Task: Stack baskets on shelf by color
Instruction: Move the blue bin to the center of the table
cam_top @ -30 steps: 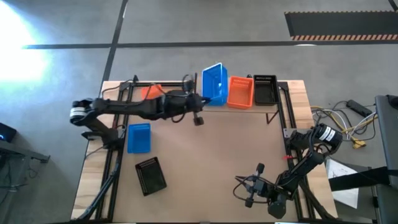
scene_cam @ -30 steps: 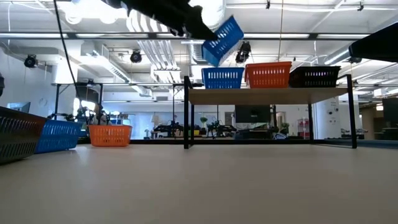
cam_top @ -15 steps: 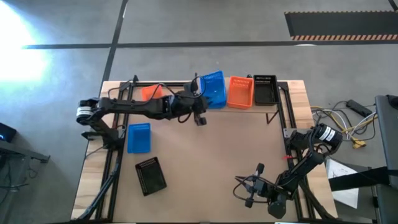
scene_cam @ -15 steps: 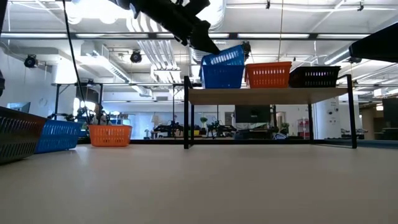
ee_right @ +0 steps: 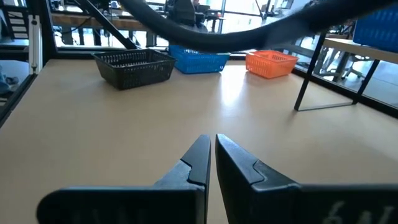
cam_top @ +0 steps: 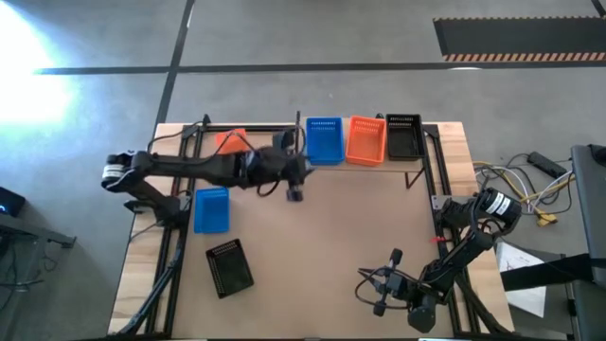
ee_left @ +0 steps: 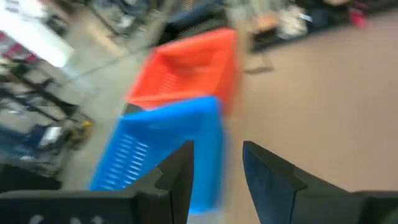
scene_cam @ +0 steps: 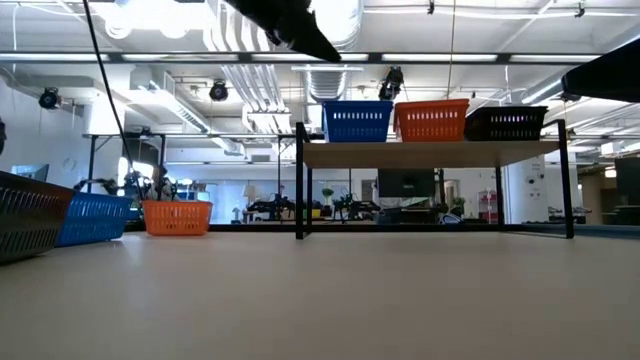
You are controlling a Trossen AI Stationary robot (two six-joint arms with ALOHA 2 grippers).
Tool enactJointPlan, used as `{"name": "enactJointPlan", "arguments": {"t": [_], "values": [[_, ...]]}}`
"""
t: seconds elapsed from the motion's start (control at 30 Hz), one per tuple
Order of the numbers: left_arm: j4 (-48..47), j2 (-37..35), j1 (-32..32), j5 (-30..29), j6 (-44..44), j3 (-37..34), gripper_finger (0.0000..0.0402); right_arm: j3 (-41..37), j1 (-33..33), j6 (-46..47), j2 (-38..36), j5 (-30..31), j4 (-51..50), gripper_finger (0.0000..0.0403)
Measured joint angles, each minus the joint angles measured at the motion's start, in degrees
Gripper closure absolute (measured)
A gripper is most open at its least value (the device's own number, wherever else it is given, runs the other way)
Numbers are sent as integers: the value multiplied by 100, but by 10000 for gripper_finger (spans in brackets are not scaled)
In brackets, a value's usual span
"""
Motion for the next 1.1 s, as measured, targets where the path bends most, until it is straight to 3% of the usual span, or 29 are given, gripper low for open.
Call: {"name": "enactJointPlan", "arguments": {"t": [0.27,0.57,0.83,0.97,1.1], "values": [[-2296,-460,-1475,-656,-1585,-90,279,-7,0,89,0,-20,-19,385],[-4880,-477,-3285,-736,-5058,-253,279,-15,0,205,0,-145,-102,385],[-5839,-485,-4575,-376,-8068,-832,279,-15,0,188,0,-143,-135,385],[-5841,-490,-4652,184,-8954,-1303,279,-17,0,183,0,-143,-157,385],[-5879,-494,-4508,16,-9490,-1807,279,-17,0,178,0,-141,-193,385]]}}
